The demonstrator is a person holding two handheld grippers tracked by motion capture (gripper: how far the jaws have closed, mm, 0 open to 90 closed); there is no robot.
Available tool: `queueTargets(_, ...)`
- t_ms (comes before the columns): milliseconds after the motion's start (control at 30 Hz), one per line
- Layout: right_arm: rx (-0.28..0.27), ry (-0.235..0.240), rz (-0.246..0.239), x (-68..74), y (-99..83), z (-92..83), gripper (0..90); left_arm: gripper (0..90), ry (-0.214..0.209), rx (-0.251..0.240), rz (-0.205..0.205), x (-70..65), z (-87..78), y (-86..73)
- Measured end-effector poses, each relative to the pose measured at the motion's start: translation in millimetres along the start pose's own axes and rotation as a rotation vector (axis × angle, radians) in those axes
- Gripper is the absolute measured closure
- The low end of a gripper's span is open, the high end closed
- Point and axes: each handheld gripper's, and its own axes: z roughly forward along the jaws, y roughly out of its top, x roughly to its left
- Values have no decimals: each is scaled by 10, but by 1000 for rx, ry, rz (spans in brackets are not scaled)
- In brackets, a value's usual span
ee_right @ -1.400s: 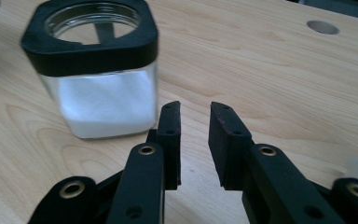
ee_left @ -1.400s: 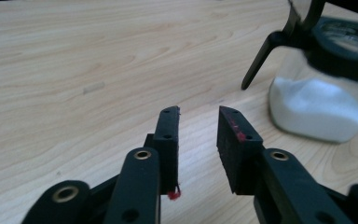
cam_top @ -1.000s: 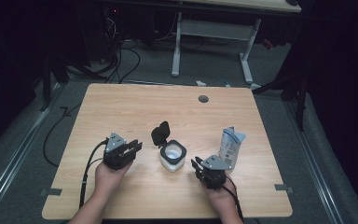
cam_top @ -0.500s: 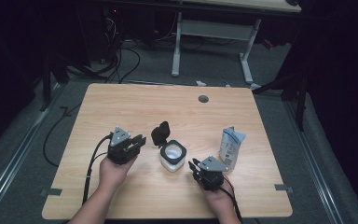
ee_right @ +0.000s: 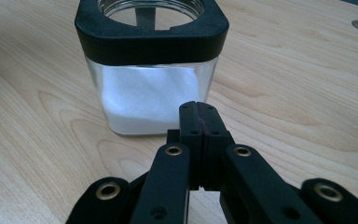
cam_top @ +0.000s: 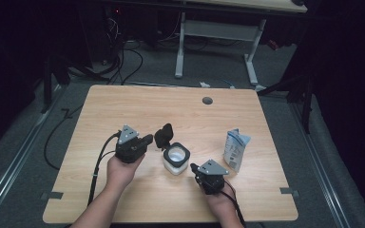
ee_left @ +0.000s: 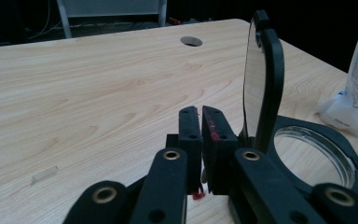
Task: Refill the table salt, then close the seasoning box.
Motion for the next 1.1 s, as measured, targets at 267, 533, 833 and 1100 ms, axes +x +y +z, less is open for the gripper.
queueTargets(267, 10, 11, -13, 52, -3, 42, 900, 898, -16, -8, -10, -20, 19, 42)
queueTargets(533, 3, 29, -18, 101, 3, 84, 900, 898, -25, -22, -6, -56, 2, 76)
queueTargets(833, 9, 29, -23, 128, 18, 103, 900, 899, -34, -24, -13, -86, -4, 69)
queueTargets(1100, 9, 29, -31, 140, 14, 100, 900, 898, -53, -25, -5, -157, -20, 42)
